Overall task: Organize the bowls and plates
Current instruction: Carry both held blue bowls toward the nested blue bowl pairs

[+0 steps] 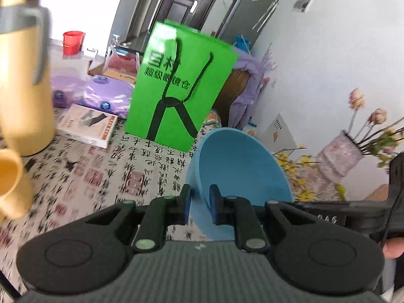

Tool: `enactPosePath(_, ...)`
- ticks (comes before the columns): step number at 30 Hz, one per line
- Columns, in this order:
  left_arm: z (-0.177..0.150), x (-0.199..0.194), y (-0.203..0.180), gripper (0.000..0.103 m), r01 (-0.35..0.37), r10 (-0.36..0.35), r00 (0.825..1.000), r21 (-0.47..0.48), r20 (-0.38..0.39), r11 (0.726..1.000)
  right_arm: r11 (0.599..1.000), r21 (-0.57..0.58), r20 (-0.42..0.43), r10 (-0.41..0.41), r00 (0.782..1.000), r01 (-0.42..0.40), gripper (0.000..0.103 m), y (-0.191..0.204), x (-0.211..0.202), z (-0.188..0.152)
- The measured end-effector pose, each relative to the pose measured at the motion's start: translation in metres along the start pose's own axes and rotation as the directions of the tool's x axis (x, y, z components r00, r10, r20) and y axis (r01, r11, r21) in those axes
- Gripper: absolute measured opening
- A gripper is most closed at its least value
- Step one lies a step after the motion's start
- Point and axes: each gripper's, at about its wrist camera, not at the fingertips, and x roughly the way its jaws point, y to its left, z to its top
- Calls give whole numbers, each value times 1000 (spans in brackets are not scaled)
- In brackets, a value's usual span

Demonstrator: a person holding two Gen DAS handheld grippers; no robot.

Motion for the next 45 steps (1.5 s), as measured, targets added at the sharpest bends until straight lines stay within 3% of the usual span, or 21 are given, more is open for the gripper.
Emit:
enactPosePath(8,-64,-107,1,16,-3,5,998,-31,69,1000,999,-28,10,37,999,-37,17,53,-68,-75)
enactPosePath(20,-189,-193,18,16,-49,56,994,-68,97,997,997,-70,34,44,998,-42,18,108,-123,-209)
enactPosePath(28,-272,-224,21,18,-47,55,994,-82,97,996,997,-75,152,-1,988,13,18,127,-148,-298)
enactPosePath(35,-326,-237,30,18,-68,79,990,-101,114,993,999,-47,173,6,985,3,19,132,-146,-359)
enactPosePath(39,-342,-244,35,18,-79,92,989,-109,120,991,998,-59,182,-12,983,23,19,141,-141,-389)
enactPosePath(45,-351,-253,35,18,-82,95,985,-99,141,992,999,-39,176,9,984,-2,19,141,-137,-408)
